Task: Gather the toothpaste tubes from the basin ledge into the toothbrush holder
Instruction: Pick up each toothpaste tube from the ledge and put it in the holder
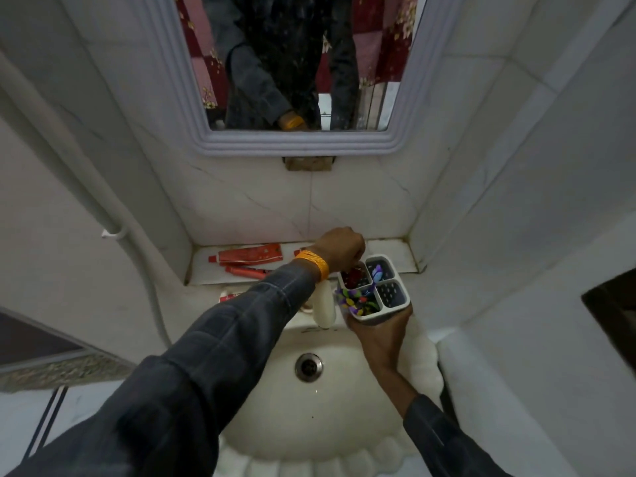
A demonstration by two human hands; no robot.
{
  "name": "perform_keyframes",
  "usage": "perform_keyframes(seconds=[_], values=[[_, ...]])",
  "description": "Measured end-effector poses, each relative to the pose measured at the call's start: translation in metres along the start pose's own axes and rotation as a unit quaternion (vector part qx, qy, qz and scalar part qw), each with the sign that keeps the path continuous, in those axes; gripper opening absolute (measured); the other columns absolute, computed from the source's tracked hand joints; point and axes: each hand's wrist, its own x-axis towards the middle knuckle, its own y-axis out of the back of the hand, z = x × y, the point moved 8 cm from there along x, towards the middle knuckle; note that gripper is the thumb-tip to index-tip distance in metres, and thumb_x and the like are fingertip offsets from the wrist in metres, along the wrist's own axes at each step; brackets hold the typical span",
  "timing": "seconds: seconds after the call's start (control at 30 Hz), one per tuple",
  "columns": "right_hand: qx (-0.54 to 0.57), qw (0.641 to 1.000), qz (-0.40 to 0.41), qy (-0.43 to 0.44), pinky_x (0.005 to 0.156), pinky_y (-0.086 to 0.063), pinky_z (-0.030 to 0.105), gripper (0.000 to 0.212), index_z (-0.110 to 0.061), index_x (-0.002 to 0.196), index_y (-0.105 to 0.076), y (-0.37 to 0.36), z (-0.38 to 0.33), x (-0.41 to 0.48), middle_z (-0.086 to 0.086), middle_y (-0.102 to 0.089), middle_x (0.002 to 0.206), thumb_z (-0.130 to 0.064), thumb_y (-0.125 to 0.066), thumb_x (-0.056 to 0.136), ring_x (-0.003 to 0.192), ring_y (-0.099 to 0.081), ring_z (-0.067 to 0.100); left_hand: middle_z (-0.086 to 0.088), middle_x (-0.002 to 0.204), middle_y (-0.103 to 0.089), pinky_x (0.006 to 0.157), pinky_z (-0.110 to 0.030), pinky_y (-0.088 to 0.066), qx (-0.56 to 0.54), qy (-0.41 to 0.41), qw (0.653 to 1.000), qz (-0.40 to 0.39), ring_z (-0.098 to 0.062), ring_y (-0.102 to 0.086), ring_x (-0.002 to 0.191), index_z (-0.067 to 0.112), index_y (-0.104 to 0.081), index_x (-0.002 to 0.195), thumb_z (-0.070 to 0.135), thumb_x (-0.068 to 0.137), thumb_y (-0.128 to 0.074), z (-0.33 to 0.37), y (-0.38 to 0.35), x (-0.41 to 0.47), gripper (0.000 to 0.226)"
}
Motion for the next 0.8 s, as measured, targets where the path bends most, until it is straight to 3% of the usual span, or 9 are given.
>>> perform_keyframes(seconds=[0.27,0.37,0.47,0.63,0.7,0.8], values=[[-0.002,1.000,-0.006,-0.003,0.093,-0.051,0.004,0.116,-0.009,0.148,-0.039,0.000,-0.007,-0.001,0.000,-0.057,0.142,0.001,-0.104,0.053,0.119,-0.059,-0.020,-0.008,0.101,-0.073,0.078,-0.034,-0.054,-0.021,0.033,0.999,0.002,-0.026,-0.065,0.092,0.015,-0.074,0.090,0.014,0.077,-0.072,-0.027,0.003,-0.006,0.013],[-0.011,1.000,-0.003,-0.003,0.097,-0.054,0.010,0.115,-0.012,0.146,-0.042,0.001,-0.006,0.000,0.000,-0.062,0.142,-0.002,-0.106,0.051,0.124,-0.064,-0.006,-0.004,0.098,-0.074,0.079,-0.032,-0.055,-0.069,0.072,0.995,0.019,-0.023,-0.064,0.088,0.019,-0.074,0.086,0.017,0.070,-0.077,-0.061,0.016,-0.022,0.017],[-0.013,1.000,-0.002,-0.002,0.100,-0.053,0.011,0.118,-0.011,0.148,-0.039,0.000,-0.005,0.000,0.000,-0.061,0.144,-0.002,-0.106,0.051,0.129,-0.066,0.012,-0.007,0.098,-0.074,0.084,-0.036,-0.056,-0.095,0.142,0.984,0.046,-0.027,-0.067,0.093,0.016,-0.073,0.087,0.015,0.077,-0.072,-0.112,0.013,-0.053,0.010],[-0.006,1.000,-0.011,-0.002,0.100,-0.053,0.011,0.117,-0.006,0.149,-0.036,-0.002,-0.005,-0.001,-0.006,-0.059,0.141,0.005,-0.102,0.053,0.126,-0.062,-0.006,-0.008,0.102,-0.072,0.076,-0.033,-0.052,-0.065,0.253,0.965,-0.015,-0.026,-0.062,0.082,0.012,-0.071,0.096,0.037,0.087,-0.065,-0.177,-0.065,-0.113,0.027],[-0.011,1.000,-0.011,-0.004,0.101,-0.054,0.013,0.117,-0.008,0.150,-0.036,-0.002,-0.006,-0.002,-0.003,-0.059,0.144,0.003,-0.103,0.054,0.126,-0.063,-0.005,-0.009,0.108,-0.072,0.083,-0.038,-0.055,-0.079,0.284,0.956,0.010,-0.030,-0.066,0.092,0.013,-0.070,0.101,0.043,0.086,-0.065,-0.192,-0.081,-0.127,0.033],[-0.019,1.000,-0.012,0.003,0.100,-0.050,0.006,0.116,-0.007,0.150,-0.035,-0.002,-0.009,-0.001,0.001,-0.056,0.147,0.004,-0.102,0.056,0.127,-0.063,0.004,-0.013,0.120,-0.066,0.094,-0.044,-0.053,-0.078,0.285,0.952,0.073,-0.035,-0.063,0.109,0.012,-0.064,0.114,0.030,0.088,-0.066,-0.194,-0.078,-0.131,0.032]])
